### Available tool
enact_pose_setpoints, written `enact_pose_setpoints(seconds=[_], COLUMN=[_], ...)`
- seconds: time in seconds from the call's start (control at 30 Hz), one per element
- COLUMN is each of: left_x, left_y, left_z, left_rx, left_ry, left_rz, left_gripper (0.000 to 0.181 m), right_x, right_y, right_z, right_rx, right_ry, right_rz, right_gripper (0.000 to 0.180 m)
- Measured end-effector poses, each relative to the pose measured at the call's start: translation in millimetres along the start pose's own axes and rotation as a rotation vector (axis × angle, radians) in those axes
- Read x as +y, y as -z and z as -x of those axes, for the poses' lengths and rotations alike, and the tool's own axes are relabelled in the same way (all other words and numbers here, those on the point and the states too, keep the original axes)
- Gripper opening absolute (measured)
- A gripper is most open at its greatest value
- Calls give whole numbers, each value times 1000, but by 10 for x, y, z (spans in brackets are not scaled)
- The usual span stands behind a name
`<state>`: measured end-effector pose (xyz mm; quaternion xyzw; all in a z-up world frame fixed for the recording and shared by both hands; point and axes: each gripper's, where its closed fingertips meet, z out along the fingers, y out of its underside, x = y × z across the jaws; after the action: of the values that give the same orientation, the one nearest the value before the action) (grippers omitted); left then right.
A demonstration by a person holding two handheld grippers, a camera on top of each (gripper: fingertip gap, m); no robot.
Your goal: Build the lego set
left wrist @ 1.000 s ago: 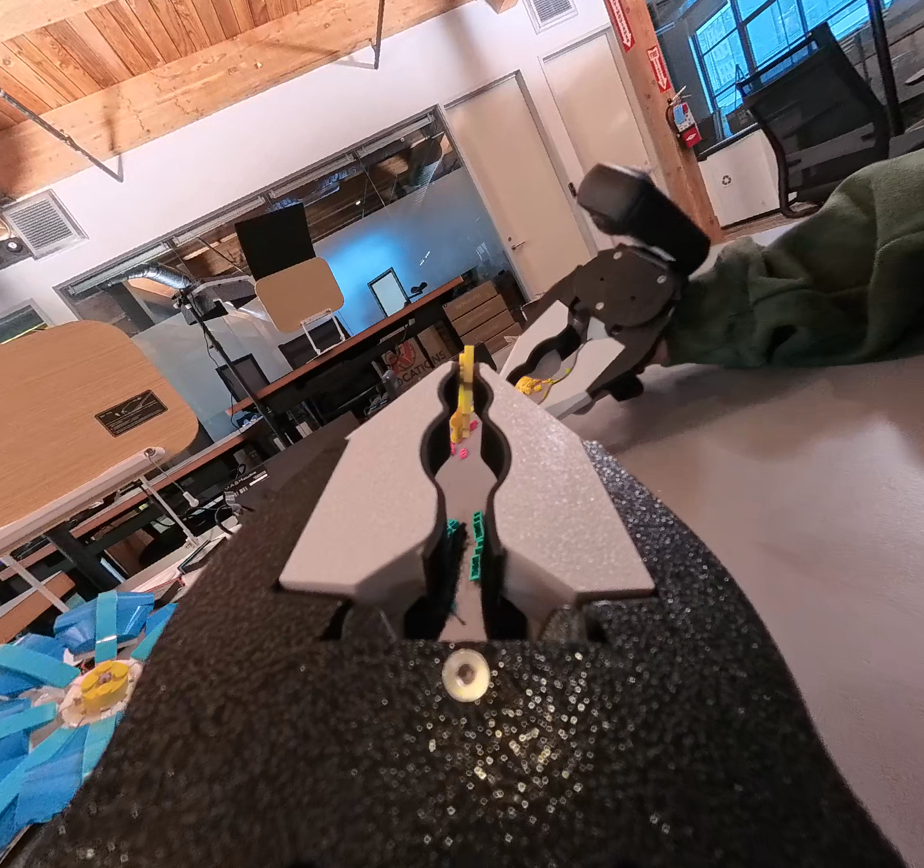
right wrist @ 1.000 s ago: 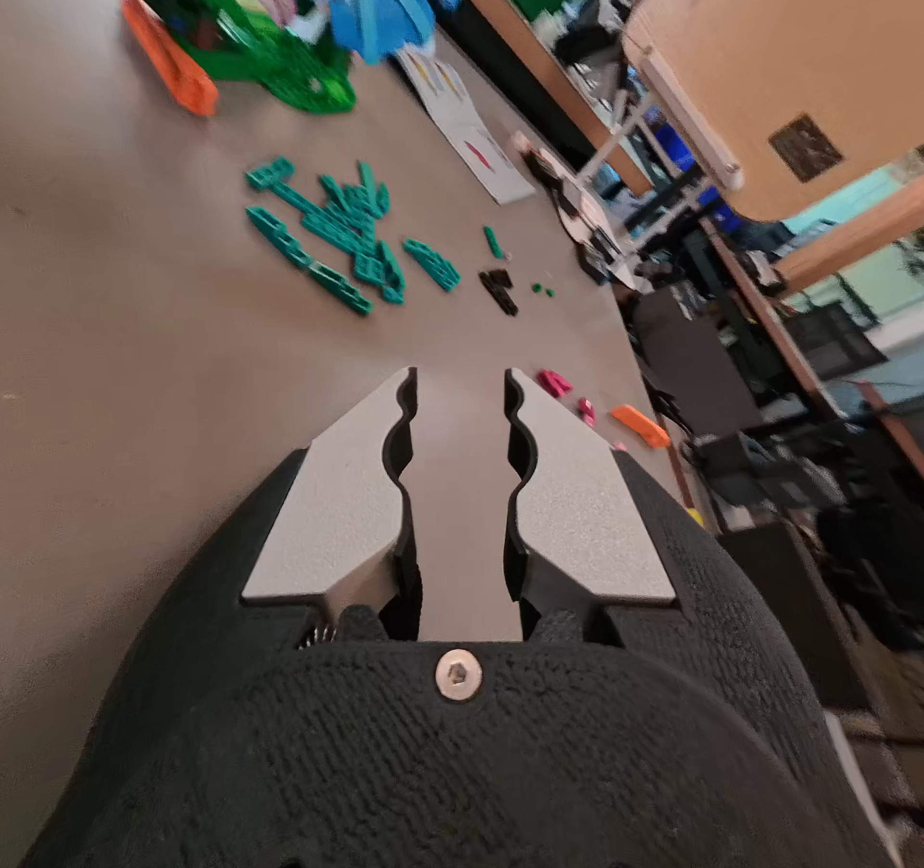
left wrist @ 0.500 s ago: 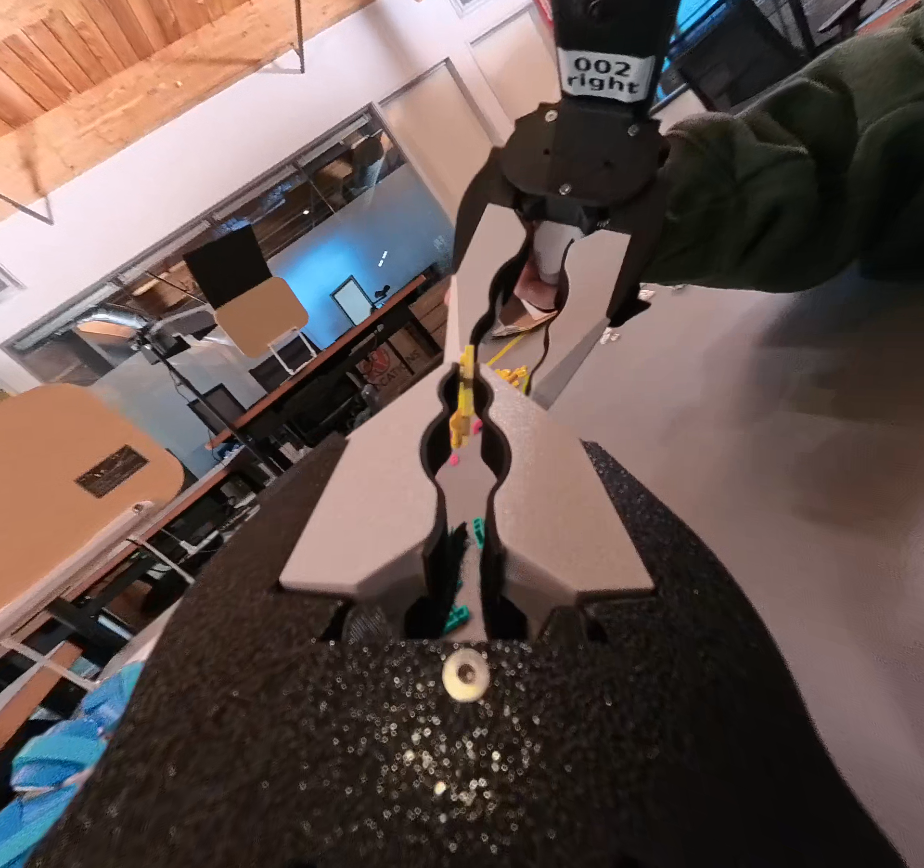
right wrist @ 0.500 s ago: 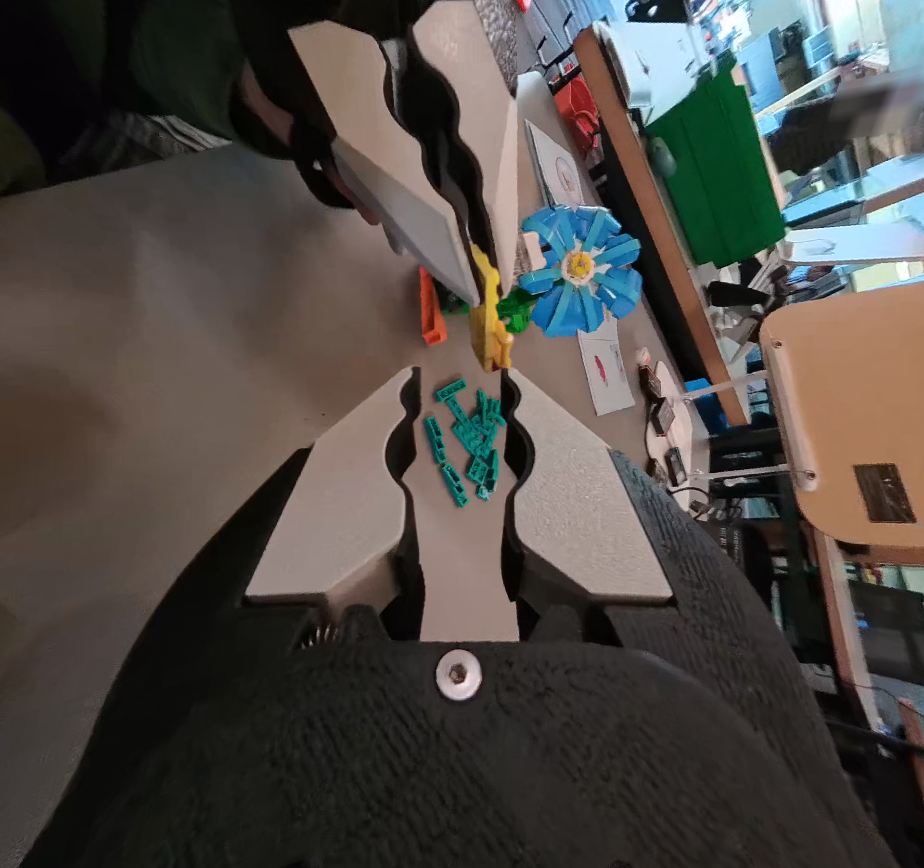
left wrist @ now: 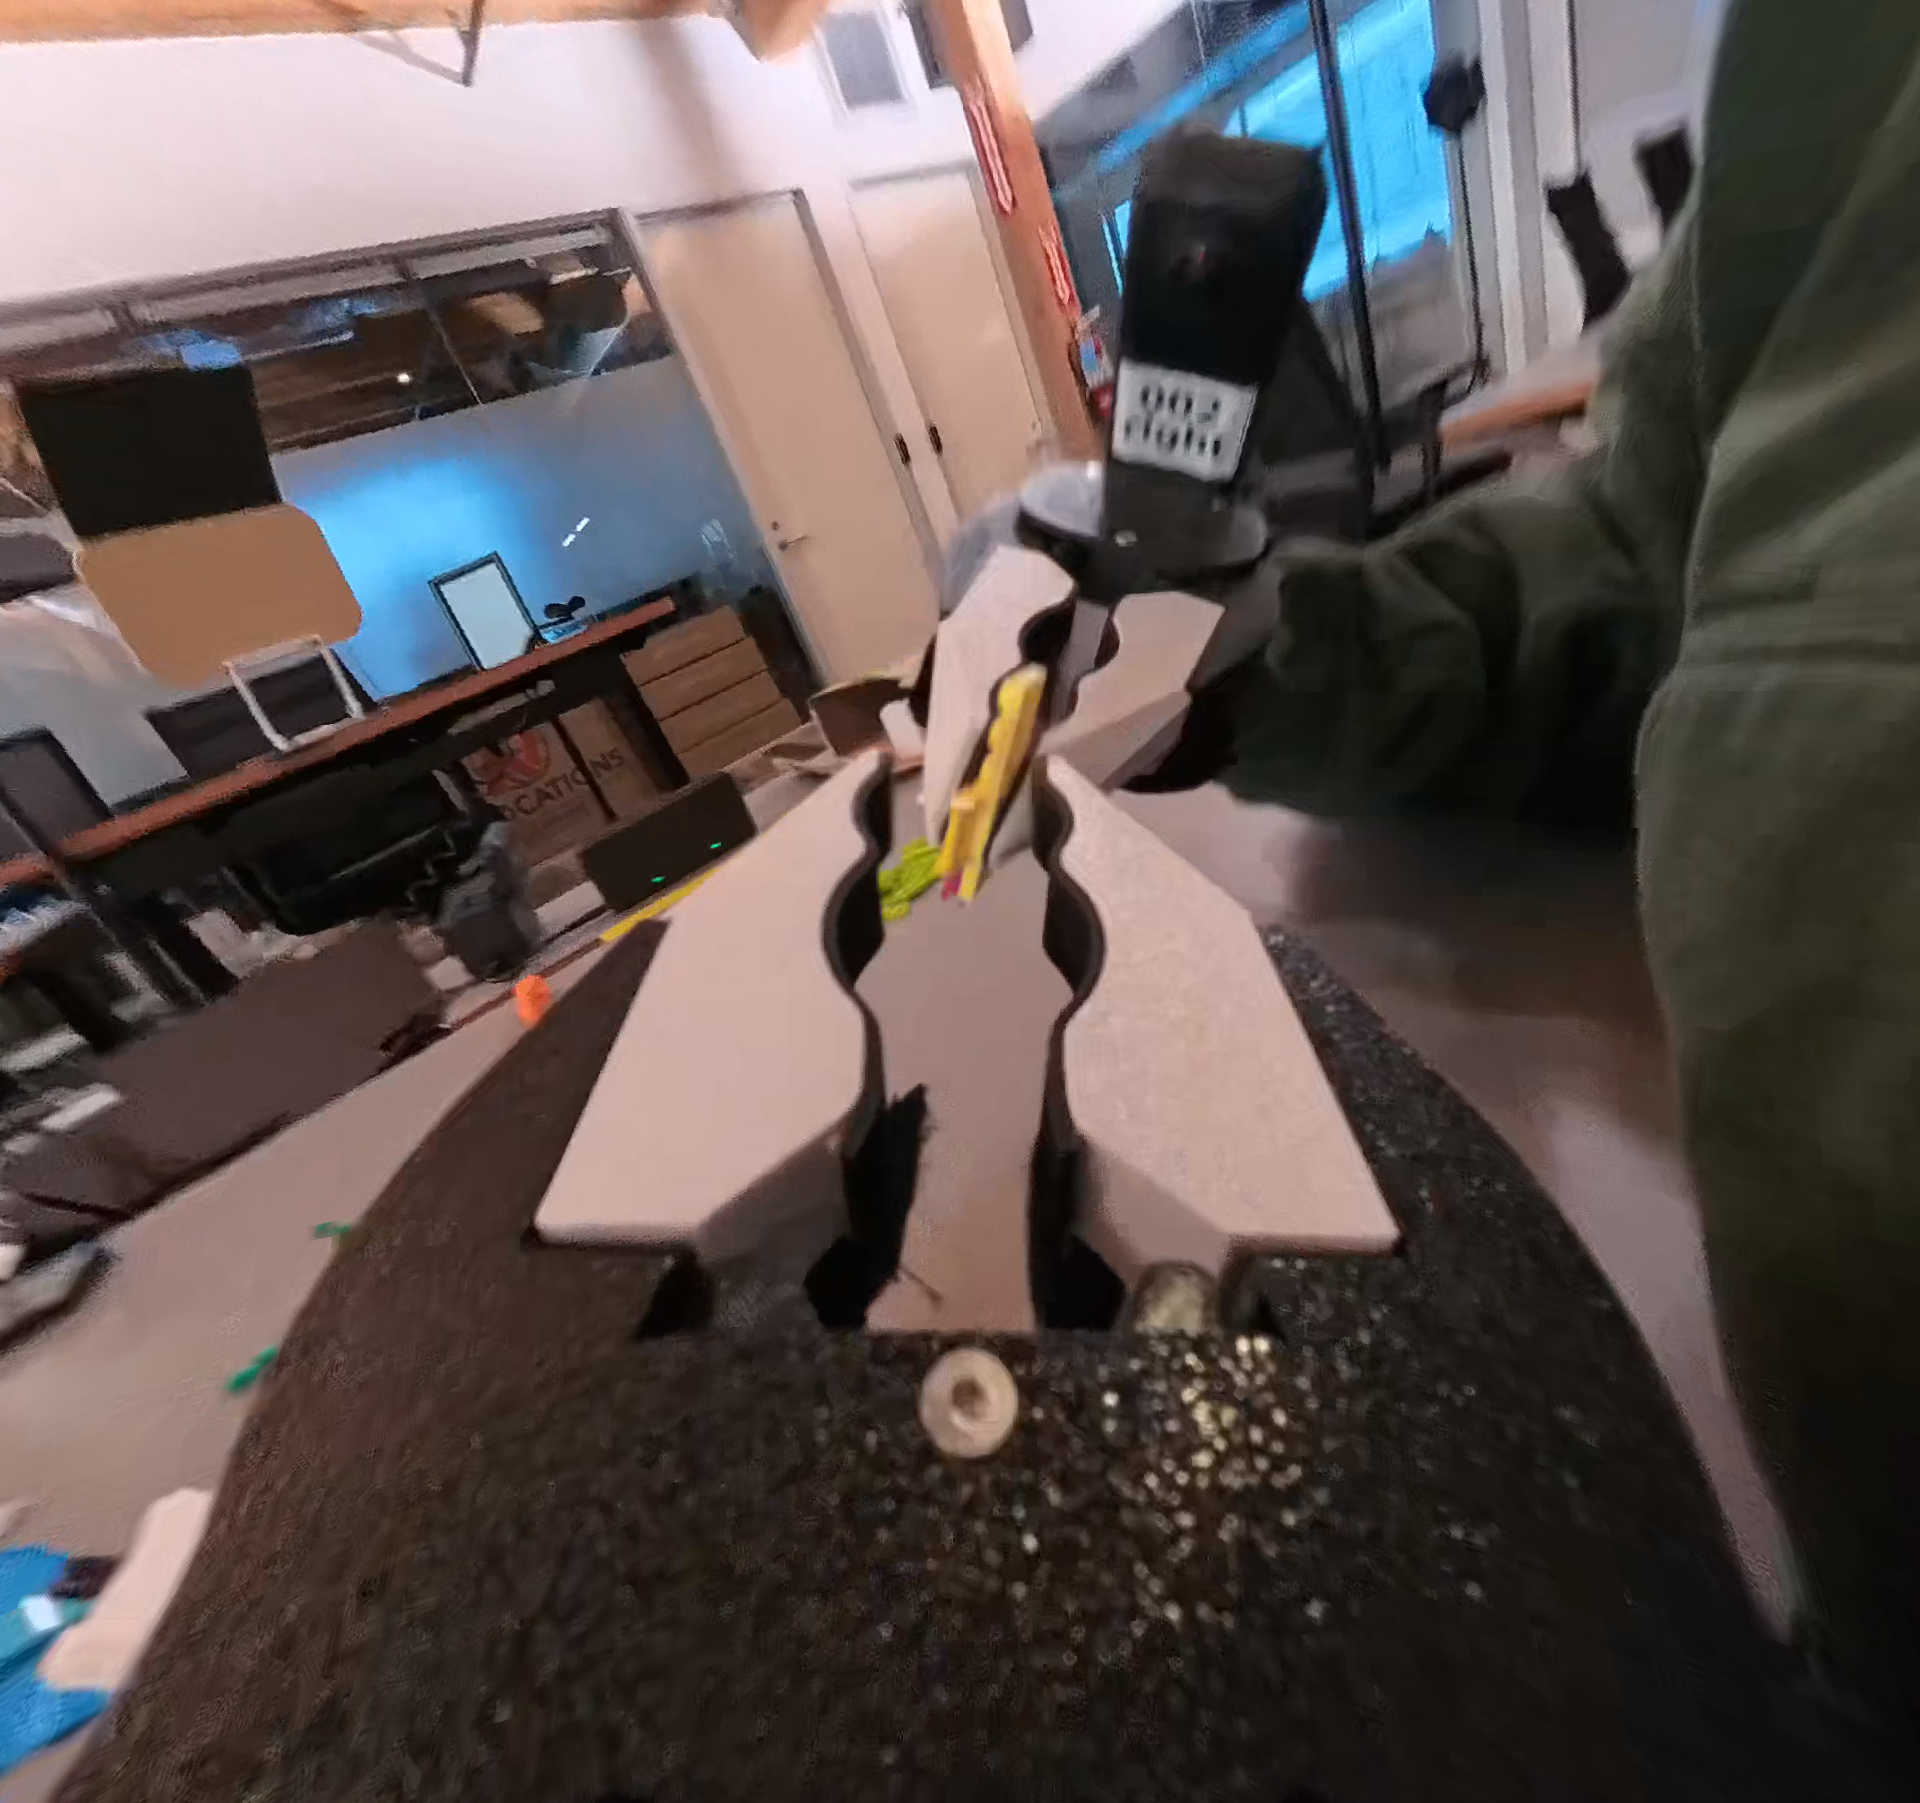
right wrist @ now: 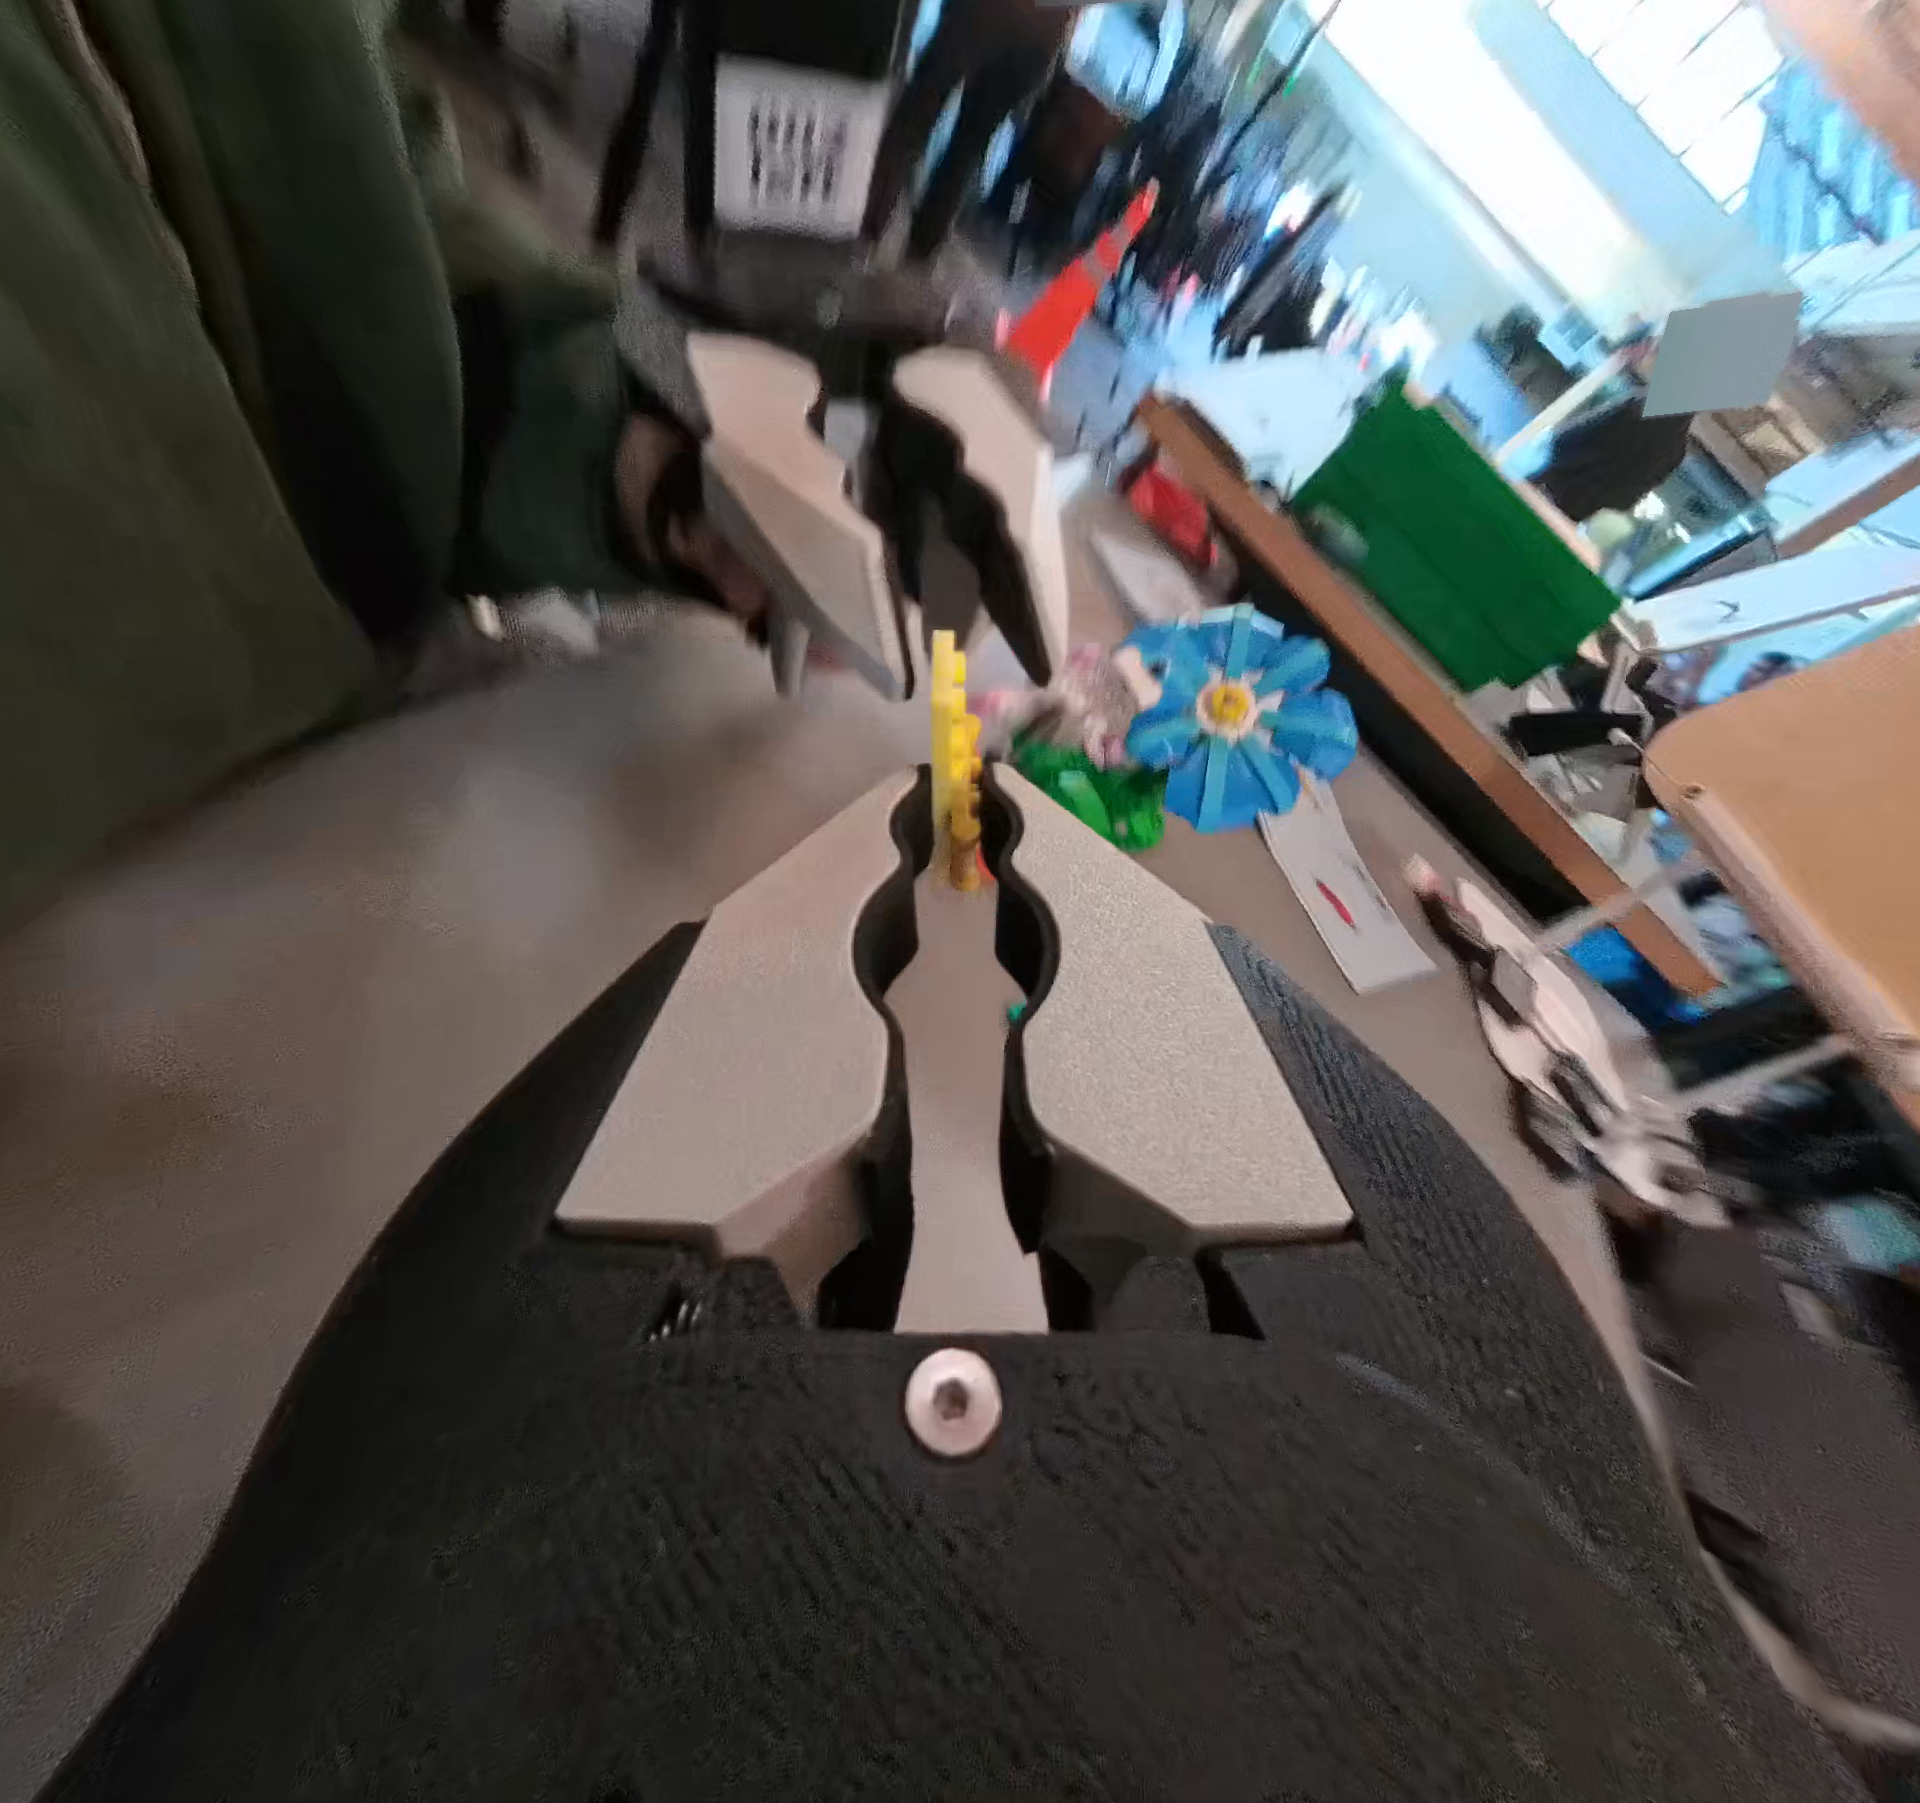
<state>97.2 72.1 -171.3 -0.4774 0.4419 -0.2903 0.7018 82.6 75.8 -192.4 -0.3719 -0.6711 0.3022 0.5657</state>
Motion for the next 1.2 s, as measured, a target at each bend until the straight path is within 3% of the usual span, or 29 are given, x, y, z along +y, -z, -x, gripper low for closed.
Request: enact_pose_setpoints(seconds=[0.03,0.17,0.3,0.4,0.6,0.7,0.8,0.87,1.03,1.13,1.2], left_x=[-38,-135,-173,-188,-280,-238,-70,43,201,198,163], left_y=[-10,-101,-181,-232,-275,-260,-193,-156,-133,-149,-163], left_z=[28,121,87,52,-44,-6,168,250,289,256,225], left_rx=[1,14,98,121,102,48,-116,-204,-303,-308,-285], left_ry=[70,360,595,625,462,342,56,-168,-568,-604,-474], left_rz=[-21,-104,-177,-204,-234,-183,-46,64,240,243,193], left_gripper=[30,32,29,26,7,6,6,6,6,6,8], right_x=[-130,-450,-518,-543,-556,-527,-373,-256,-106,-88,-119], right_y=[65,325,382,394,358,340,288,222,124,142,171], right_z=[-46,-222,-250,-262,-230,-254,-406,-442,-434,-435,-424], right_rx=[1,-29,-47,-44,-55,-53,-52,-87,-110,-109,-116], right_ry=[-101,-424,-484,-501,-505,-547,-747,-889,-1036,-1031,-997], right_rz=[-130,-563,-657,-684,-686,-664,-584,-530,-502,-516,-535], right_gripper=[6,6,6,6,6,8,45,51,29,15,15])
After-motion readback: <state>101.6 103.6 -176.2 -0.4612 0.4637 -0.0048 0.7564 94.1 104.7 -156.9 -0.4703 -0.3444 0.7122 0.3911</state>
